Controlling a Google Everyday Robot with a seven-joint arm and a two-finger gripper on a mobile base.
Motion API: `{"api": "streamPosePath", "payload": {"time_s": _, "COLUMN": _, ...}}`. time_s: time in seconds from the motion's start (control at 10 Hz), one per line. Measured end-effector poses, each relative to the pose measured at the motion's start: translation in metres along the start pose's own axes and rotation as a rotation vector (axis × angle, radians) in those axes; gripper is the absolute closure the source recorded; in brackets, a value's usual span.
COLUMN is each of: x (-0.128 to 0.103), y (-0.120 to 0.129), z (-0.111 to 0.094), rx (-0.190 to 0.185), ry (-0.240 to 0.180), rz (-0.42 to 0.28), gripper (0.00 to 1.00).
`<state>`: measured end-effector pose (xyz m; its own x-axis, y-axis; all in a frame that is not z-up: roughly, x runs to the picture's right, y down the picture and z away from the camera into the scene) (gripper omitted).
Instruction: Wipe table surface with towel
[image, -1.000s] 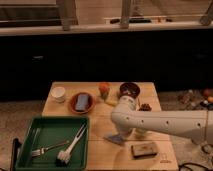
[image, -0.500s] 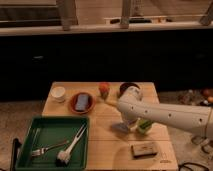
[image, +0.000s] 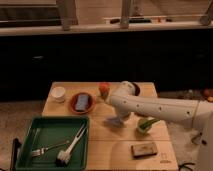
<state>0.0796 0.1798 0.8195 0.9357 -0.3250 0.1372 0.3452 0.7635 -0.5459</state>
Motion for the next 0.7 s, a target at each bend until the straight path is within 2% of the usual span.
{"api": "streamPosePath", "payload": {"time_s": 0.2, "x": -0.031, "y": 0.001, "z": -0.001, "rx": 0.007, "ry": -0.01, "rz": -0.088, "gripper": 1.0}}
{"api": "streamPosePath", "payload": {"time_s": 0.4, "x": -0.053, "y": 0.024, "z": 0.001, "rx": -0.008, "ry": -0.015, "rz": -0.169, "gripper": 1.0}}
{"api": "streamPosePath", "payload": {"time_s": 0.5, "x": -0.057, "y": 0.035, "z": 0.003, "rx": -0.018, "ry": -0.017, "rz": -0.196, "gripper": 1.0}}
{"api": "streamPosePath", "payload": {"time_s": 0.7, "x": -0.054, "y": 0.064, "z": 0.012, "rx": -0.063, "ry": -0.023, "rz": -0.218, "gripper": 1.0}}
